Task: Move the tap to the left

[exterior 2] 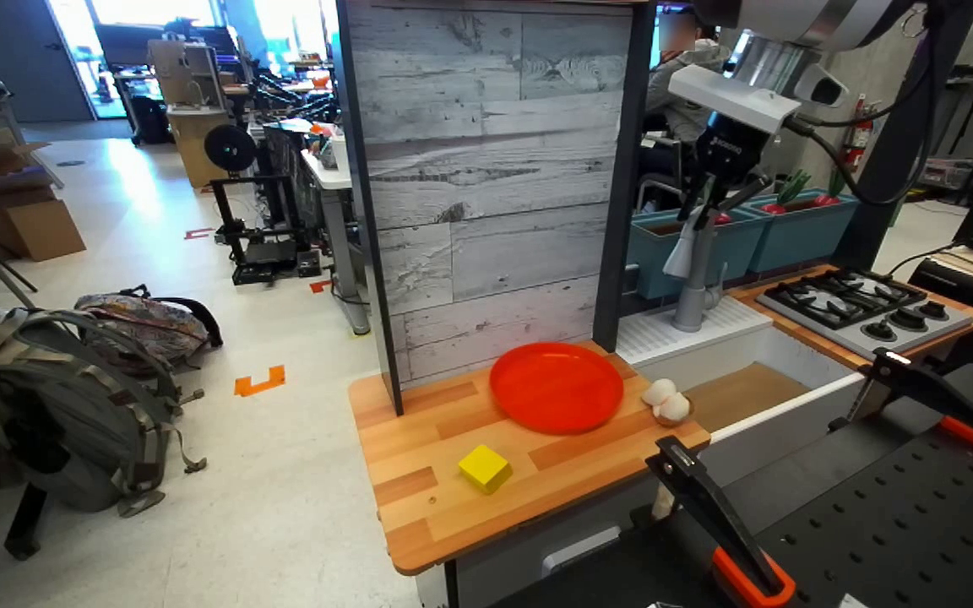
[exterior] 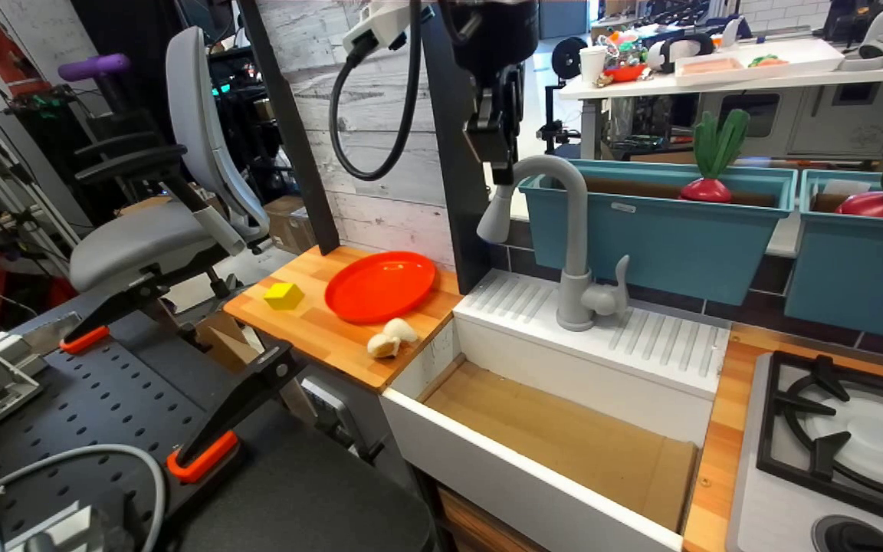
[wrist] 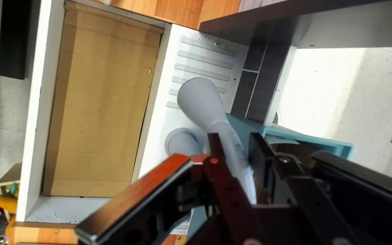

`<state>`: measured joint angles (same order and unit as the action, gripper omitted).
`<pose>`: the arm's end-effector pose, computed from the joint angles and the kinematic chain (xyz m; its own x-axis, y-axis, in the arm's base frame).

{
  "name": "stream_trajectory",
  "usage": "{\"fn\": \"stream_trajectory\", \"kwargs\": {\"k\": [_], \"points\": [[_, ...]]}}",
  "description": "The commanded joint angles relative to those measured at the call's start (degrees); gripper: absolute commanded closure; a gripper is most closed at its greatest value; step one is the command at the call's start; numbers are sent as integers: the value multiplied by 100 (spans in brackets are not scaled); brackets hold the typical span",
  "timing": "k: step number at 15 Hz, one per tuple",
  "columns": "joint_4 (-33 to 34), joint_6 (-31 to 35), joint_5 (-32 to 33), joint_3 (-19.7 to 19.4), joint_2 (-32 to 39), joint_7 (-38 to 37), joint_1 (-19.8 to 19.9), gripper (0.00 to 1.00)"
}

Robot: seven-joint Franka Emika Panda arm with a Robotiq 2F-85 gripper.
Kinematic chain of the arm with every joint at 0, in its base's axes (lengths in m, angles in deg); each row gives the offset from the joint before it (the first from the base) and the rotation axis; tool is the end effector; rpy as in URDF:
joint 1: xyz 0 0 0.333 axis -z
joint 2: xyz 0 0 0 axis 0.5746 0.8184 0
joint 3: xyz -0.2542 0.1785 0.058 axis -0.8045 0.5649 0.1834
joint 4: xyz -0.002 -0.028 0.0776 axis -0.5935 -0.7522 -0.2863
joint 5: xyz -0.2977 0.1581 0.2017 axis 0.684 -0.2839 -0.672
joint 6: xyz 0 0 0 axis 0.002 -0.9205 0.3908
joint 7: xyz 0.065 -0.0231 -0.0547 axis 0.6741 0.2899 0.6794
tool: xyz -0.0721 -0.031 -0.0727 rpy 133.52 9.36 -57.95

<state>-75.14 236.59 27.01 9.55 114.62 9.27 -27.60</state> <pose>0.6189 -0.1719 0.1894 0.3084 -0.9504 -0.0401 -0.9290 -0.2918 -0.2278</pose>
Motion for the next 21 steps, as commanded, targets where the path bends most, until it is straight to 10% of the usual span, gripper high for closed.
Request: {"fn": "stream_trajectory", "kwargs": {"k": [1,2,3,10,21], "points": [[383,367,-94,81,103,-232,-96,94],[362,369,-32,49,97,-260,-125,94],[337,337,34,17,82,-286,-153,49],[-24,750,303,13,-159,-40,-324,5],[-1593,1142,286,164,-1672,958,-343,0]]}}
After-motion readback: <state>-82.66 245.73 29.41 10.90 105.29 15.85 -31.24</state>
